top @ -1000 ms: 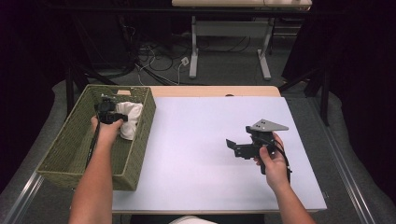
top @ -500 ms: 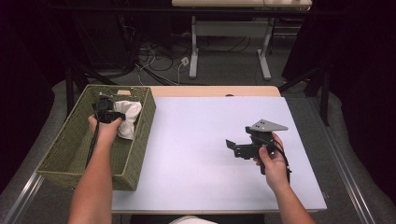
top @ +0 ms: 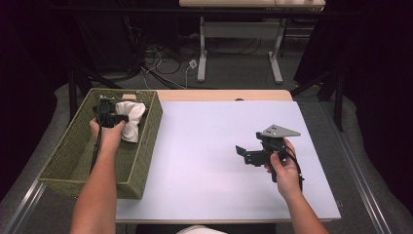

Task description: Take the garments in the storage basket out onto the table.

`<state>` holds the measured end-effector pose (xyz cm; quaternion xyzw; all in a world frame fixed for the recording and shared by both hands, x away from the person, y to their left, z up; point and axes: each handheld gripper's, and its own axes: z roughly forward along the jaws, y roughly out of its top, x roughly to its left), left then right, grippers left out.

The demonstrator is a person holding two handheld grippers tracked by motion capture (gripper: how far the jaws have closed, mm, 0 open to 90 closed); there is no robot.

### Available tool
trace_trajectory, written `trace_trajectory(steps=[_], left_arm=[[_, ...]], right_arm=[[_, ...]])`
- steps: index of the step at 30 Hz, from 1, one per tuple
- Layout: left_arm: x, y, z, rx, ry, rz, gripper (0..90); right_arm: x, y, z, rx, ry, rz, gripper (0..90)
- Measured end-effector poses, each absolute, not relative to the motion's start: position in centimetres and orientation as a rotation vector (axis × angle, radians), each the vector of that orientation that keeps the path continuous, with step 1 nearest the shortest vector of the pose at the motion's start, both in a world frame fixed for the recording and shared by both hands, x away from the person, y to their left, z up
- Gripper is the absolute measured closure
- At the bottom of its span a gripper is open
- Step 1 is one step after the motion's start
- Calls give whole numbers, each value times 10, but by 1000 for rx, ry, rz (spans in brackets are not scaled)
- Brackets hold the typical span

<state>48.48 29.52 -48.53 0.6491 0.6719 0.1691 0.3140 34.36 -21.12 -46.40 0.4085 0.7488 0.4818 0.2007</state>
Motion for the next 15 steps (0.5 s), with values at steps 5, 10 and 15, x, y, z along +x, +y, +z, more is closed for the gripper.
trace_trajectory(steps=[5,10,15], left_arm=[[483,296,-482,1699,1760,472,809],[481,296,-480,1674,1741,504,810],[479,295,-476,1649,1720,529,811]], right_arm=[[344,-211,-464,1142,2086,1350,70],[344,-211,-464,1143,2088,1347,70],[344,-211,-464,1144,2090,1345,71]])
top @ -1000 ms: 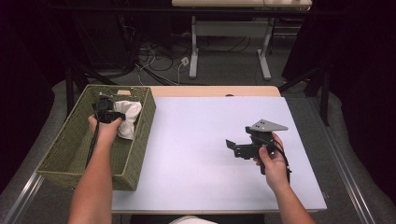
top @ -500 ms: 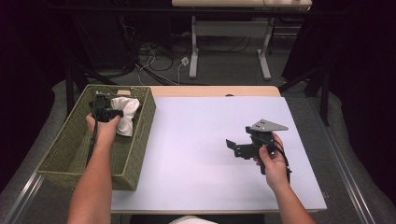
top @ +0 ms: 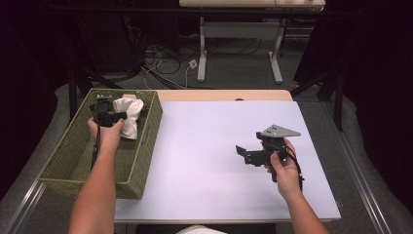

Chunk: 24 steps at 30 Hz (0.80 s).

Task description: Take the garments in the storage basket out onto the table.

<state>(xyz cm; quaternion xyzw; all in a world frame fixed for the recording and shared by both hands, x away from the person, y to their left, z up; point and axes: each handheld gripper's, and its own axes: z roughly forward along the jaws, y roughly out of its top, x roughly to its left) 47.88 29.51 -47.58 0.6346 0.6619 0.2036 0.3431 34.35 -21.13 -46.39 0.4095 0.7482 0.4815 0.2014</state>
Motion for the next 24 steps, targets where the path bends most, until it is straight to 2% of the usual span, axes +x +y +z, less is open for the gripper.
trace_trajectory(steps=[24], left_arm=[[466,287,-458,1539,1547,634,812]], right_arm=[[344,-211,-465,1138,2088,1344,71]])
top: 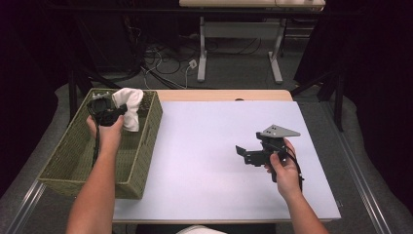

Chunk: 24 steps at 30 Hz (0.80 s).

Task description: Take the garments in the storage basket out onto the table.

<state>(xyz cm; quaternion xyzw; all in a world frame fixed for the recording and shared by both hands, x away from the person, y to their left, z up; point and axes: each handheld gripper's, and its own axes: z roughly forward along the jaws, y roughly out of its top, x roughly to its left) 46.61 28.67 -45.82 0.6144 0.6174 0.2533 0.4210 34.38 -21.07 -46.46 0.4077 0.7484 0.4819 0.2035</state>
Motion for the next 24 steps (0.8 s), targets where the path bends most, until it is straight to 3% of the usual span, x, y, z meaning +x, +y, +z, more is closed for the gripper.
trace_trajectory(steps=[24], left_arm=[[446,273,-437,1480,1376,719,812]], right_arm=[[343,-210,-465,1141,2087,1351,72]])
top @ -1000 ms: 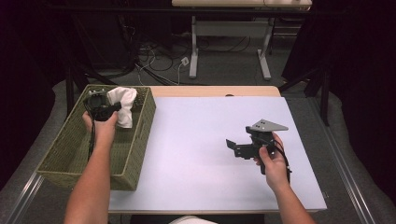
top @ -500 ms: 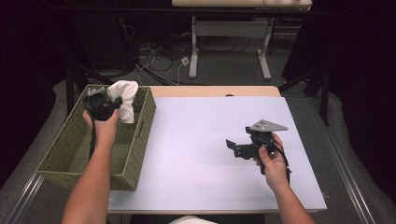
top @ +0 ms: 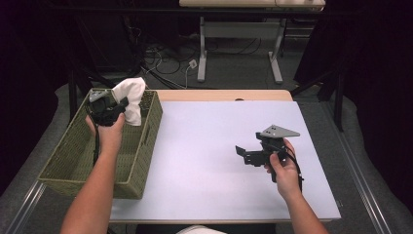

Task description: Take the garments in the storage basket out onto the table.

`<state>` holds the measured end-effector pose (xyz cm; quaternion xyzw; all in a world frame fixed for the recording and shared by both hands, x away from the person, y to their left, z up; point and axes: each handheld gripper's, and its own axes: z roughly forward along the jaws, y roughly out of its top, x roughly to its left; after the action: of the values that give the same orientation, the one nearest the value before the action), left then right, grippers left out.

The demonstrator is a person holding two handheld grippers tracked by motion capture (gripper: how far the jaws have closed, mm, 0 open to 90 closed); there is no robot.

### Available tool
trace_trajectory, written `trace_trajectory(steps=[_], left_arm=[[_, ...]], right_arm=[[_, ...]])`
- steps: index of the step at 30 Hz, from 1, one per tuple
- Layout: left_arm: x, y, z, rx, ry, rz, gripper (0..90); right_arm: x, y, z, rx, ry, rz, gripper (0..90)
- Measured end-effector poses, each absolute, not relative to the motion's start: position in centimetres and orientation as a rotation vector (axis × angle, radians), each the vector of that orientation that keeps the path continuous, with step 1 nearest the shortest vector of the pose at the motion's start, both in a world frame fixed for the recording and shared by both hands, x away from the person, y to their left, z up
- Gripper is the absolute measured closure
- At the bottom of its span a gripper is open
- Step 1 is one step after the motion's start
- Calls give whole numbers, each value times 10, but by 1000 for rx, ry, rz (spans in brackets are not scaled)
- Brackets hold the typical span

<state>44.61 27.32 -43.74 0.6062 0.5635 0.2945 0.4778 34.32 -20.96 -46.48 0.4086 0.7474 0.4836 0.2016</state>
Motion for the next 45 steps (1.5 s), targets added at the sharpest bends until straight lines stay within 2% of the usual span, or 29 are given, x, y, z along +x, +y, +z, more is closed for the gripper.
trace_trajectory(steps=[30,45], left_arm=[[407,252,-405,1446,1150,669,812],[381,226,-395,1454,1031,608,813]], right_arm=[[343,-209,-464,1138,2082,1349,84],[342,-209,-462,1129,2081,1351,84]])
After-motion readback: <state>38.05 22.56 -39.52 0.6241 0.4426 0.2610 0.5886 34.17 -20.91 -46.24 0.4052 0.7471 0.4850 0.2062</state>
